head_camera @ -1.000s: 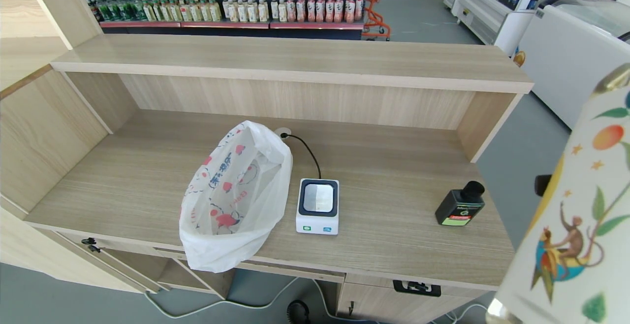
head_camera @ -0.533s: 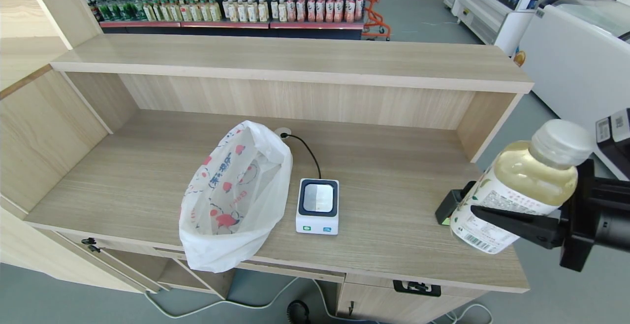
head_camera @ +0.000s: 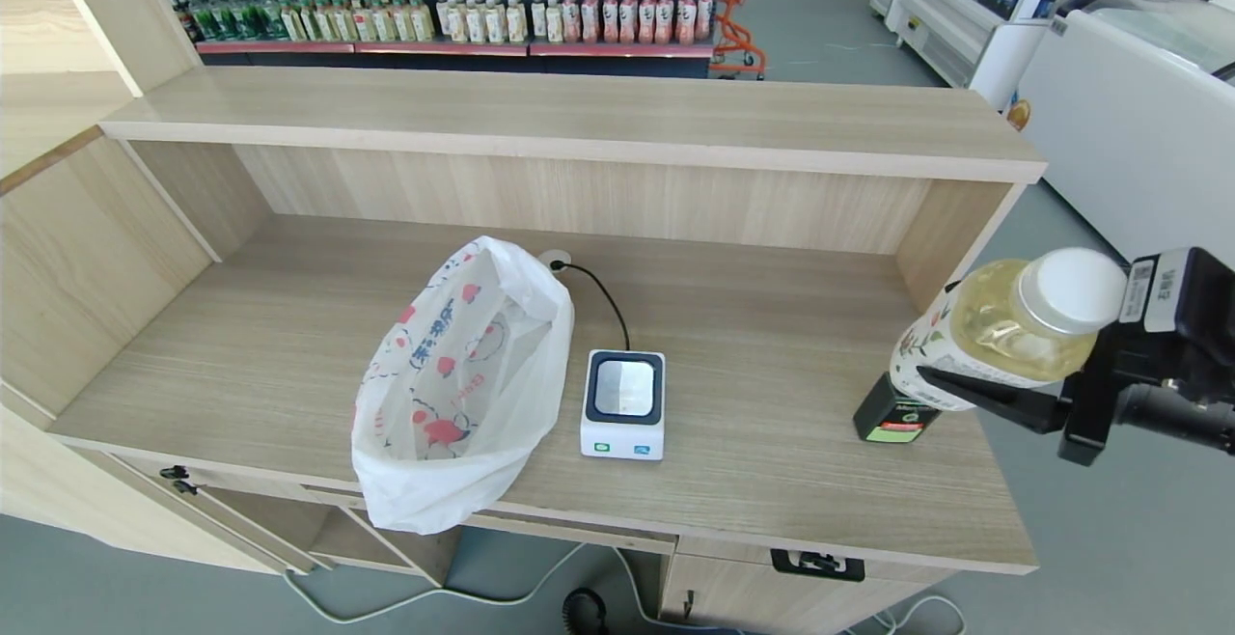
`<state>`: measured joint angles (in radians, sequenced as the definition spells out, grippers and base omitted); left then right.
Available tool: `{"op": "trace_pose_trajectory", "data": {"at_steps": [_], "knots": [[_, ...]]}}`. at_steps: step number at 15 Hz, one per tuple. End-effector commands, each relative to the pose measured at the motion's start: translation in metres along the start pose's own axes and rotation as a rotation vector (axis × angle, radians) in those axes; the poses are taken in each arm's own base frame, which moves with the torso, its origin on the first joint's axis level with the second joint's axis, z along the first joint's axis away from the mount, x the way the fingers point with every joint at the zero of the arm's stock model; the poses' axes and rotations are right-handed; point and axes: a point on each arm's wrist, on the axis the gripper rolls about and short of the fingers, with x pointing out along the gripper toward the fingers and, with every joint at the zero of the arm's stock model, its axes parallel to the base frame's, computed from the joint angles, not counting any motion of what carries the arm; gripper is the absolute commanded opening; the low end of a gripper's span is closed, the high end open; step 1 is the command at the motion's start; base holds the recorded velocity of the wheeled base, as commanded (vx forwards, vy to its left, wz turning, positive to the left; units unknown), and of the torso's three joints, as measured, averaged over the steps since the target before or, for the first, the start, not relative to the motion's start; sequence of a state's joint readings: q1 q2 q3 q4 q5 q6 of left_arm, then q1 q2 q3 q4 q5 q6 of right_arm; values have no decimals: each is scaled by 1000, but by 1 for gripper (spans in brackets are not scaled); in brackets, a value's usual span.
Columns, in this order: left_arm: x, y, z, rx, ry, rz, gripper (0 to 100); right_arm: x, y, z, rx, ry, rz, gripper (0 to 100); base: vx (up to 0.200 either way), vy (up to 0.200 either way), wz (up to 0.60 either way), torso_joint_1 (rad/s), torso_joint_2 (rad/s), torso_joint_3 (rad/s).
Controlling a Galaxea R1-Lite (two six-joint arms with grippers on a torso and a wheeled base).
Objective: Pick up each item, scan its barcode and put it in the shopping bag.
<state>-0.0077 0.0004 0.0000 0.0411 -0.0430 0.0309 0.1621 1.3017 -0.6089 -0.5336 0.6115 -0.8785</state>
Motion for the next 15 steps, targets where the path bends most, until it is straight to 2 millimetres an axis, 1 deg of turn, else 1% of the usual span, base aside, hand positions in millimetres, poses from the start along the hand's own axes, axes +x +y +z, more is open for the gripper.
{"op": "trace_pose_trajectory", "data": {"at_steps": [1, 4, 8, 12, 15], "knots": [[0, 0, 0, 0, 0, 0, 100, 6, 3, -1, -21, -27, 34, 0, 0, 0, 0, 0, 0, 0], [0, 0, 0, 0, 0, 0, 100, 21, 2, 4, -172, -91, 19, 0, 0, 0, 0, 0, 0, 0], [0, 0, 0, 0, 0, 0, 100, 38, 6, 2, -232, -143, 19, 0, 0, 0, 0, 0, 0, 0], [0, 0, 0, 1, 0, 0, 100, 43, 7, 4, -258, -157, 26, 0, 0, 0, 0, 0, 0, 0], [0, 0, 0, 0, 0, 0, 100, 42, 9, 3, -272, -145, 26, 0, 0, 0, 0, 0, 0, 0]]}}
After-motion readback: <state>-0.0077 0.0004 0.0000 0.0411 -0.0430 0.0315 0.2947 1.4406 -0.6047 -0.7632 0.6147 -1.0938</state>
